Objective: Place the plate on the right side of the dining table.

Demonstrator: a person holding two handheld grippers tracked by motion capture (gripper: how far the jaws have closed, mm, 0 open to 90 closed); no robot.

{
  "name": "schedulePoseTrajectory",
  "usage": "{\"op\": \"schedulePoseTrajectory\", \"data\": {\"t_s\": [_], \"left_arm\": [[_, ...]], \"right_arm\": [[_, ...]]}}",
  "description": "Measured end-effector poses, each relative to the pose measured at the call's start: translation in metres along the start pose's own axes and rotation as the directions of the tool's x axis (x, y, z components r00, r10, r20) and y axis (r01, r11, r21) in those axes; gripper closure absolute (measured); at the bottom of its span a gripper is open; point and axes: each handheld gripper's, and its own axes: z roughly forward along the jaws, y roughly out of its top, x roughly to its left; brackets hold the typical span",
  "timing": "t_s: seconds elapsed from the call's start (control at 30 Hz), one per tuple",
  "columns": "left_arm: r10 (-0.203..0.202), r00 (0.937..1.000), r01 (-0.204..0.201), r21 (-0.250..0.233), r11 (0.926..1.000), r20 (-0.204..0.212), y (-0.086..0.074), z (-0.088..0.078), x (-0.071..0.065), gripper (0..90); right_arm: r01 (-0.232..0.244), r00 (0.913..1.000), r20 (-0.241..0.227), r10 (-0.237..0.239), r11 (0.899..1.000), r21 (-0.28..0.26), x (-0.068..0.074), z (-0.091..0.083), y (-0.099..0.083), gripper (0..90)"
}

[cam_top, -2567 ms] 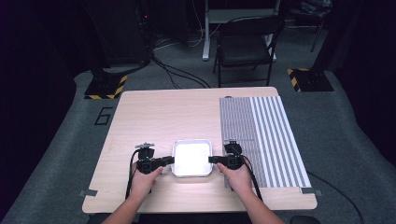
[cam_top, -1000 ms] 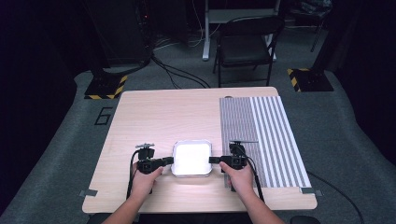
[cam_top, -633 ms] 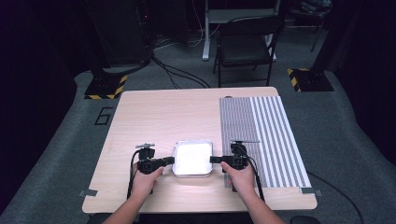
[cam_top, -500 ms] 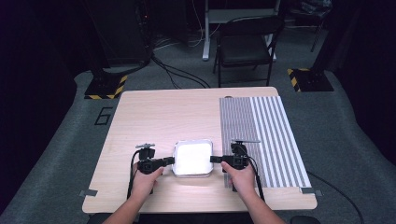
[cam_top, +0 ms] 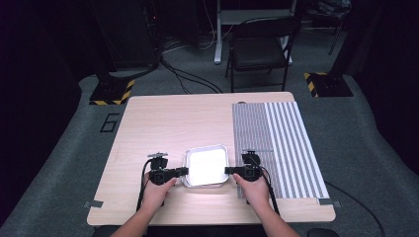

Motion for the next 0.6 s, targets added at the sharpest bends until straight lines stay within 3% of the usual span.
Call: {"op": "schedulePoseTrajectory", "data": {"t_s": [0.13,0.27,0.4,0.53,0.6], "left_arm": [[-0.009,0.9999,0.009,-0.005,0.9999,-0.005,-0.001,0.001,-0.002,79.2],[0.006,0.9999,-0.006,0.001,1.0000,-0.009,-0.001,0.002,-0.003,79.1],[0.019,0.9996,-0.019,0.006,0.9998,-0.020,-0.001,0.004,-0.005,79.1],[0.025,0.9995,-0.025,0.009,0.9997,-0.021,-0.001,0.004,-0.005,79.2],[0.022,0.9994,-0.021,0.007,0.9997,-0.026,-0.002,0.005,-0.005,79.2]], "right_arm": [[0.007,0.9996,0.027,-0.007,1.000,-0.010,0.003,0.000,0.000,80.2],[-0.001,0.9994,0.034,0.002,1.000,-0.026,0.002,-0.001,0.000,81.9],[0.044,0.9960,0.078,-0.043,0.999,-0.018,0.007,-0.002,0.002,80.9],[0.109,0.9857,0.129,-0.108,0.994,0.004,0.014,-0.002,0.002,80.2],[0.113,0.9845,0.135,-0.112,0.994,0.000,0.015,-0.003,0.003,80.6]]}}
